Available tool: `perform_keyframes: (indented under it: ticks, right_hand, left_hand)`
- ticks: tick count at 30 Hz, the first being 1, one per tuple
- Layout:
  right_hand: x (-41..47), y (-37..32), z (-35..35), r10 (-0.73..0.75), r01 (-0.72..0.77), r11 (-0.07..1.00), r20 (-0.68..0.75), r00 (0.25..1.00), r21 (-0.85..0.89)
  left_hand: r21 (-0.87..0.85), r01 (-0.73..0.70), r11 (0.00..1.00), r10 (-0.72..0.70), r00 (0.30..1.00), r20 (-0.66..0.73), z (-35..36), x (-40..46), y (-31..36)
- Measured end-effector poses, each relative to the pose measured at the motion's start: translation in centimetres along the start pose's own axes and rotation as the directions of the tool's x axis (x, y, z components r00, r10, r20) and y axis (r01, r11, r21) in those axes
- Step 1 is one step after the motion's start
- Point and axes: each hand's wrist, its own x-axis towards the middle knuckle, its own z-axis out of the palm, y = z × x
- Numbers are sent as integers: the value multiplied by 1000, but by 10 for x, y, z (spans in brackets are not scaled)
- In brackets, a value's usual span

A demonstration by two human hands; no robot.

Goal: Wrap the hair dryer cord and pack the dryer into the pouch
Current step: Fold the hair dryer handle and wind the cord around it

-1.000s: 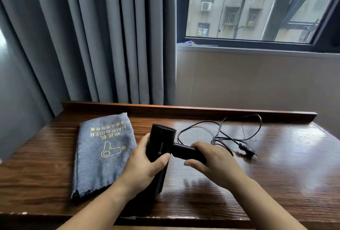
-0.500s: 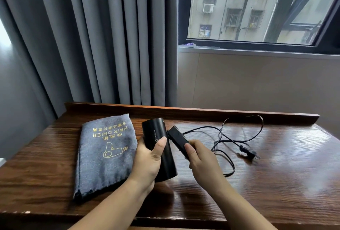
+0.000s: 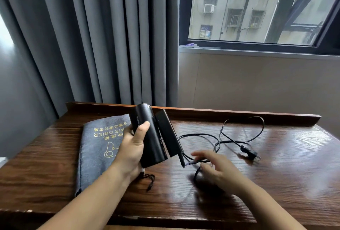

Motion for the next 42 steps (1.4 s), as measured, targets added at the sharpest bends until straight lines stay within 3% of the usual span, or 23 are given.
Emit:
perform_keyframes:
  ticks: [2, 4, 8, 10, 15, 18, 21, 26, 28, 31, 34, 36, 42]
  right_hand:
    - [4, 10, -2, -52, 50, 994, -25, 998, -93]
    - [5, 15, -4, -35, 32, 998, -71, 997, -50]
    - [8, 17, -16, 116, -81, 950, -100, 988, 302]
    - [11, 12, -21, 157, -119, 890, -52, 986, 441]
    - [30, -1, -27, 216, -230, 845, 86, 973, 483]
    - [40, -12, -36, 253, -310, 844, 186, 949, 437]
    - [46, -24, -42, 286, -350, 843, 211, 935, 408]
    - [45, -57, -50, 351, -465, 629, 307, 885, 623]
    - [41, -71, -49, 347, -436, 609, 272, 898, 663]
    - [31, -90, -41, 235, -256, 722, 121, 965, 642]
    - [19, -103, -25, 46, -48, 847, 18, 999, 529]
    - [11, -105, -12, -34, 21, 910, 24, 999, 415]
    - [-2, -95, 0, -150, 134, 975, 77, 986, 180]
  left_hand:
    - [-27, -3, 1000, 4, 1000, 24, -2, 2, 10]
    - [-65, 30, 997, -27, 999, 38, -6, 6, 19]
    - [-103, 93, 990, -79, 987, 139, -17, 10, 34]
    - [-59, 83, 995, -68, 974, 217, -16, 7, 36]
    - [258, 0, 966, -116, 893, 435, 1, -11, 25]
    - [476, -190, 859, -85, 863, 498, 8, -18, 18]
    - [646, -389, 656, -25, 845, 534, 10, -15, 14]
    - [786, -479, 392, 44, 863, 504, 8, -3, 10]
    - [808, -476, 347, 98, 875, 474, 8, -2, 11]
    - [815, -445, 370, 210, 895, 393, 12, 1, 8]
    - [771, -367, 520, 338, 918, 209, 18, 4, 8]
    - [713, -321, 624, 369, 925, 93, 20, 5, 10]
    - [490, -281, 825, 359, 931, -71, 20, 3, 11]
